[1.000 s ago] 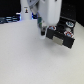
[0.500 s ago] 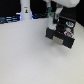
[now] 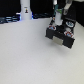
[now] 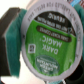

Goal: Open the kcup holder, insert the kcup into the holder, and close the kcup holder

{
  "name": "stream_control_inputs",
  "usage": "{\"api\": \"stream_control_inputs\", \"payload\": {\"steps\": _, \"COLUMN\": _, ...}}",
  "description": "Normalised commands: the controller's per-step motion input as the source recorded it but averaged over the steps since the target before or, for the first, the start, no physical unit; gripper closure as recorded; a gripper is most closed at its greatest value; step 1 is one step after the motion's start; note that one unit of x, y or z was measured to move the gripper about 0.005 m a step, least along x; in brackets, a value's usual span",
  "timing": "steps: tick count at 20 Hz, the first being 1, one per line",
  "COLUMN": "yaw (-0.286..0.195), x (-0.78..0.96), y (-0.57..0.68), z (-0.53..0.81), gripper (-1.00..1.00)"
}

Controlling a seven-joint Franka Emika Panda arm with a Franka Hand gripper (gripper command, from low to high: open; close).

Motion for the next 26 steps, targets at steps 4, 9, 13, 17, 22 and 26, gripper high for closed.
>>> {"api": "stream_control_inputs", "payload": {"steps": 4, "yaw": 0.075, "x": -0.01, "y": 0.55, "z": -0.01, "gripper": 1.00}}
{"api": "stream_control_inputs", "payload": {"steps": 9, "yaw": 0.093, "x": -0.07, "y": 0.50, "z": -0.04, "gripper": 1.00}}
{"api": "stream_control_inputs", "payload": {"steps": 13, "yaw": 0.118, "x": -0.14, "y": 0.41, "z": -0.10, "gripper": 1.00}}
{"api": "stream_control_inputs", "payload": {"steps": 17, "yaw": 0.110, "x": -0.19, "y": 0.28, "z": -0.17, "gripper": 1.00}}
{"api": "stream_control_inputs", "payload": {"steps": 22, "yaw": 0.067, "x": -0.11, "y": 0.07, "z": -0.26, "gripper": 1.00}}
{"api": "stream_control_inputs", "payload": {"steps": 26, "yaw": 0.048, "x": -0.11, "y": 0.02, "z": -0.29, "gripper": 1.00}}
